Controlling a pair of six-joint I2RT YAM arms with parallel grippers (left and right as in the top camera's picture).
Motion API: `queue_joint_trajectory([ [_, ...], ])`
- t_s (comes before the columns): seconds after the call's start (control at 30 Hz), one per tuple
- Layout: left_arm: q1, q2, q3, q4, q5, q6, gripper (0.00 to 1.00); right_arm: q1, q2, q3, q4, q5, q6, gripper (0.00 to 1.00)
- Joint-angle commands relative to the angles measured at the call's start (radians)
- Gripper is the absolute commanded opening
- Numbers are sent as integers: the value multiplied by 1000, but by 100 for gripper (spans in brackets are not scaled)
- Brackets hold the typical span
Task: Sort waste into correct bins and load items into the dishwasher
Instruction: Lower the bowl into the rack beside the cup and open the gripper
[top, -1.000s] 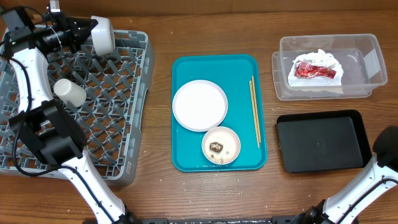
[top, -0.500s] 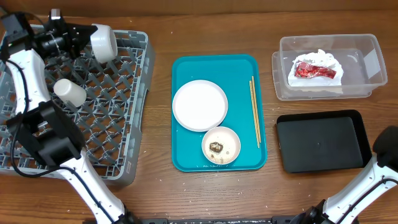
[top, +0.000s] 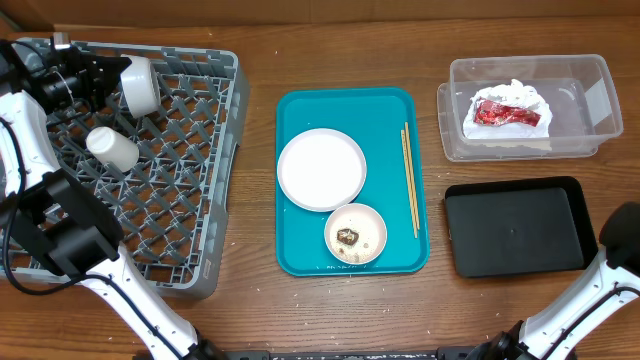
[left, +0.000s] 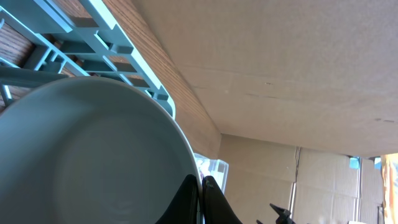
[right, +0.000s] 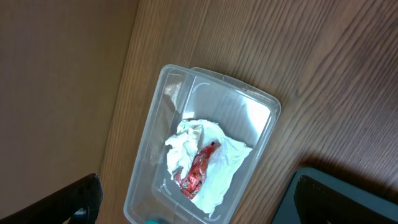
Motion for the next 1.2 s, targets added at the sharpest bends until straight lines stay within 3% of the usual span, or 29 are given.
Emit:
queue_joint_trajectory([
  [0.0,-9,5,0,8,-2,40,4,-3,-14,18,2,0,-5,100],
  [0.2,-33,5,0,158,243,-47,4,-3,-14,18,2,0,-5,100],
  [0.4,-52,5,0,195,266,-84,4,-3,-14,18,2,0,-5,100],
  [0.53,-57,5,0,134,201,-37,4,-3,-14,18,2,0,-5,100],
  [0.73,-53,5,0,-50,-37,85,4,-3,-14,18,2,0,-4,100],
  [0.93,-44,5,0,-55,-78,133,4,-3,-14,18,2,0,-5,100],
  [1.17,-39,5,0,-59,-225,139,4,-3,-14,18,2,0,-5,100],
])
